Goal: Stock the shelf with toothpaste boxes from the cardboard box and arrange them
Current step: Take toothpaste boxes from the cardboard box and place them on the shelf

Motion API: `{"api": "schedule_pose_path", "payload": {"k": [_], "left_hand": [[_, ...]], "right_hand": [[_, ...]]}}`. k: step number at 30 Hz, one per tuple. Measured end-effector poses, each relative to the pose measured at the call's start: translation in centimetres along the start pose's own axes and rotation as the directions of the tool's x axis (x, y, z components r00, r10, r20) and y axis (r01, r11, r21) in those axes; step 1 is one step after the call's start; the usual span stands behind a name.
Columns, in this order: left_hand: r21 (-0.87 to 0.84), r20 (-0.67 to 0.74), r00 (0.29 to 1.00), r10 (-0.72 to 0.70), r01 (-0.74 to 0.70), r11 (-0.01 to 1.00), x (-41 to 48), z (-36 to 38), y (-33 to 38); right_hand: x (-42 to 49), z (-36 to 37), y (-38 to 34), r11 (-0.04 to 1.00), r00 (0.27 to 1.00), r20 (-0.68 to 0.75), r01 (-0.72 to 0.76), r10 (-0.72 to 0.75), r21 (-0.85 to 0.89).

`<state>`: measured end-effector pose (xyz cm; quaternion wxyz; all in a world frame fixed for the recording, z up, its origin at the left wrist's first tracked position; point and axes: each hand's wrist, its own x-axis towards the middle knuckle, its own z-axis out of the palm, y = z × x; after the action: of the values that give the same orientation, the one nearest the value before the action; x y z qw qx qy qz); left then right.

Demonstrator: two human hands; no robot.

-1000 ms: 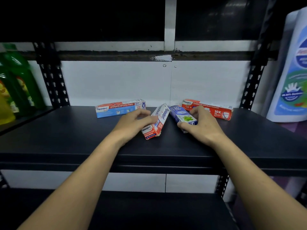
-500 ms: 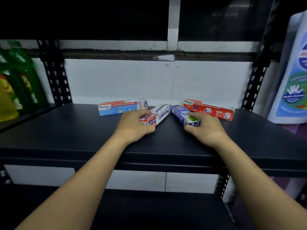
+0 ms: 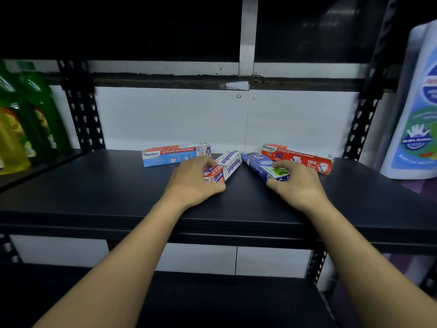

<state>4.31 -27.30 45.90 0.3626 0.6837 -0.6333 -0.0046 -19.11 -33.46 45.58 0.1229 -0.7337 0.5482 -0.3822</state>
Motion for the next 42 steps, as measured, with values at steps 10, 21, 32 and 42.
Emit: {"api": "schedule_pose_path", "payload": {"k": [10, 21, 32, 42], "left_hand": [[-0.029, 0.025, 0.999, -0.046, 0.047, 0.998, -0.4, -0.4, 0.2], [0.143, 0.027, 0.999, -0.02, 0.016, 0.99, -2.4, -0.8, -0.3], [0.27, -0.234, 0.914, 0.331, -0.266, 0.925, -12.9, -0.3, 2.1], [0.262, 0.078, 0.965, 0.252, -0.263, 0.928, -22.9, 7.2, -4.7]], "right_hand": [[-0.8, -0.6, -0.1, 0.999, 0.999, 0.007, -0.035, 0.035, -0.011], [-4.0, -2.3, 0.2, 0.99, 0.996, -0.091, 0.004, -0.017, -0.141], [-13.8, -1.3, 0.3, 0.885, 0.901, -0.149, 0.35, -0.408, -0.307], [-23.4, 7.4, 4.3, 0.877, 0.904, 0.073, 0.427, -0.422, -0.221]]}}
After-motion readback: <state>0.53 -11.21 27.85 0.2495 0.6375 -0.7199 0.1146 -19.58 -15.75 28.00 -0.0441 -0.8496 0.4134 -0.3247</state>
